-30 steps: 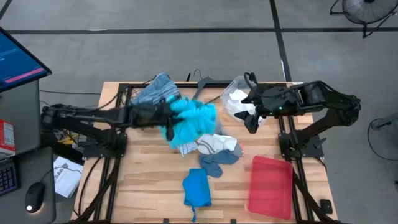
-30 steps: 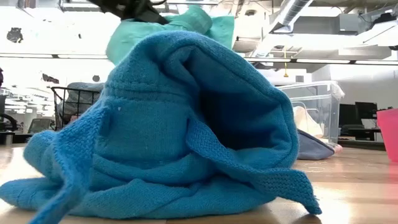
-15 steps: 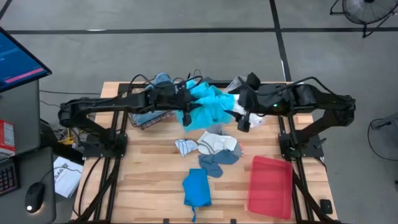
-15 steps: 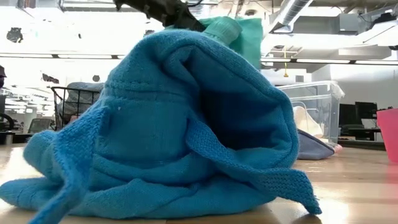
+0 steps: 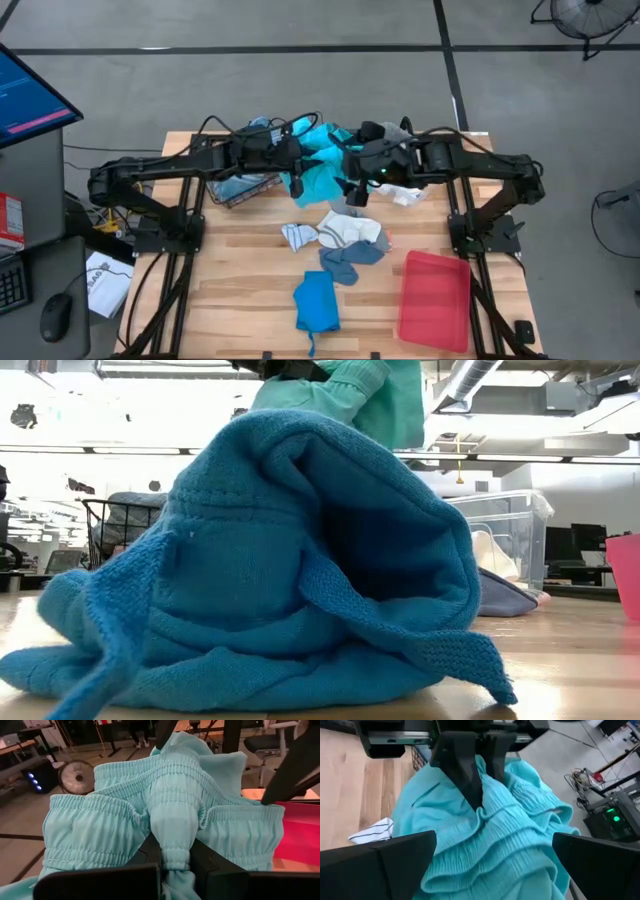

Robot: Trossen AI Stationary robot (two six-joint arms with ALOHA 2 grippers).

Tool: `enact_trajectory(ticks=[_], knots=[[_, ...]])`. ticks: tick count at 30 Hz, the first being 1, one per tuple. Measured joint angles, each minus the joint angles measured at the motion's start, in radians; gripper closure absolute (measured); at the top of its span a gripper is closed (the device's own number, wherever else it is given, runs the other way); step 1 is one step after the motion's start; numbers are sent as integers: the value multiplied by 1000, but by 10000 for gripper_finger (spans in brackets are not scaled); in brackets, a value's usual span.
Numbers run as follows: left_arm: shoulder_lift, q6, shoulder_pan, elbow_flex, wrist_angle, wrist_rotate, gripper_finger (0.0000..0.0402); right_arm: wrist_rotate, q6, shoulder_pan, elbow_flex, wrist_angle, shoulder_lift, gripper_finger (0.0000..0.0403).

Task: Pick & Place Cloths
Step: Put the light blue shorts into the transparent bin

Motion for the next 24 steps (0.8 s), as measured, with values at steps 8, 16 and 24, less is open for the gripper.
enact_trajectory(ticks=[8, 16, 24], knots=[[0, -3, -24, 0, -1, -1, 383, -52, 12, -15, 0, 33, 25, 16], [-59, 28, -52, -3, -1, -3, 383, -94, 43, -58, 2, -8, 52, 17], [-84, -2, -51, -3, 10, 52, 384, -146, -51, -49, 0, 82, 62, 43]])
